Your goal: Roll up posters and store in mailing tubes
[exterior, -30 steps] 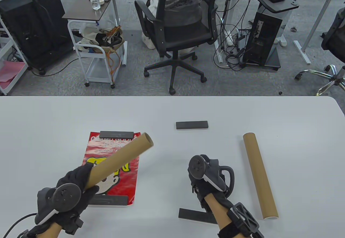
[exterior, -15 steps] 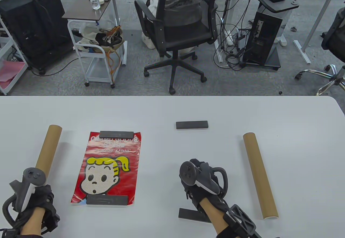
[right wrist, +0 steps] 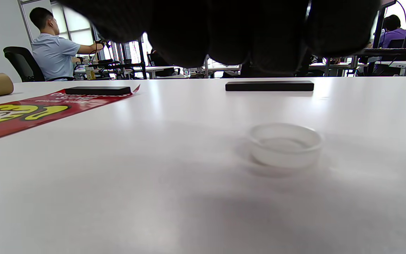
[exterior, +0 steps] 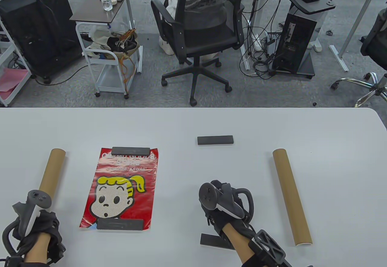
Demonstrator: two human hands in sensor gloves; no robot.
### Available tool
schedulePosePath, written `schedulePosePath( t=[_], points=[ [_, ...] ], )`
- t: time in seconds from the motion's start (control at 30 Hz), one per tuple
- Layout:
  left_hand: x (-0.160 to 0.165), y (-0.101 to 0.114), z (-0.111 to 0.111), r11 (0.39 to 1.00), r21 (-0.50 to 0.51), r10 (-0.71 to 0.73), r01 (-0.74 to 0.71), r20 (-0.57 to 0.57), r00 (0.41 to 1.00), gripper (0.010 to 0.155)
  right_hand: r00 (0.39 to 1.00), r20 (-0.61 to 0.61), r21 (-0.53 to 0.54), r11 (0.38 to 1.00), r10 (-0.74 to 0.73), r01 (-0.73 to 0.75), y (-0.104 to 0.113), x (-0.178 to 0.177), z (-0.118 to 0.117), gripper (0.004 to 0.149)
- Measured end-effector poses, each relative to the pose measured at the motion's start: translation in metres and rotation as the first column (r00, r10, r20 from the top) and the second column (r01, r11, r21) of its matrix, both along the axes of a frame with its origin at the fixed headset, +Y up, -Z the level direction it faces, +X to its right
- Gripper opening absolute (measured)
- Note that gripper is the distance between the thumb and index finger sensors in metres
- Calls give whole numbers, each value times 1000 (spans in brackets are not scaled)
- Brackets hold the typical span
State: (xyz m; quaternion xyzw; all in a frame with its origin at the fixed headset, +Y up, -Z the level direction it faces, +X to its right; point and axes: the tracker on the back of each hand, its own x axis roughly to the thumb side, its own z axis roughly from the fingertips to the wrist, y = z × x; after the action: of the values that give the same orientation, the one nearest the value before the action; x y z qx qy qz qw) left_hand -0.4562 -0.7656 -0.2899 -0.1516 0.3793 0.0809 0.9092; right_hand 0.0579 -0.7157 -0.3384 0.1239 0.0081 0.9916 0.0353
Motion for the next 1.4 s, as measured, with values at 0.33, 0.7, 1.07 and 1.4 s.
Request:
schedulePosePath(
  t=[0.33, 0.7, 1.07, 1.4],
  points=[
    [5, 5, 1, 998, -18, -60, 60, 7, 998, 93, 1000, -8, -10, 1000, 5, -5, -1, -2, 0, 46],
    [87, 56, 4, 910, 414, -258, 27, 515, 817, 85, 995, -85, -49, 997, -60, 56, 9, -21, 13, 50],
    [135, 20, -4, 992, 56, 15, -114, 841, 541, 67, 904, -424, -129, 985, 47, -112, -3, -116, 57, 56],
    [144, 17, -3, 994, 33, 26, -106, 857, 514, 67, 886, -459, -255, 944, 71, -208, -41, -173, 49, 69]
  ],
)
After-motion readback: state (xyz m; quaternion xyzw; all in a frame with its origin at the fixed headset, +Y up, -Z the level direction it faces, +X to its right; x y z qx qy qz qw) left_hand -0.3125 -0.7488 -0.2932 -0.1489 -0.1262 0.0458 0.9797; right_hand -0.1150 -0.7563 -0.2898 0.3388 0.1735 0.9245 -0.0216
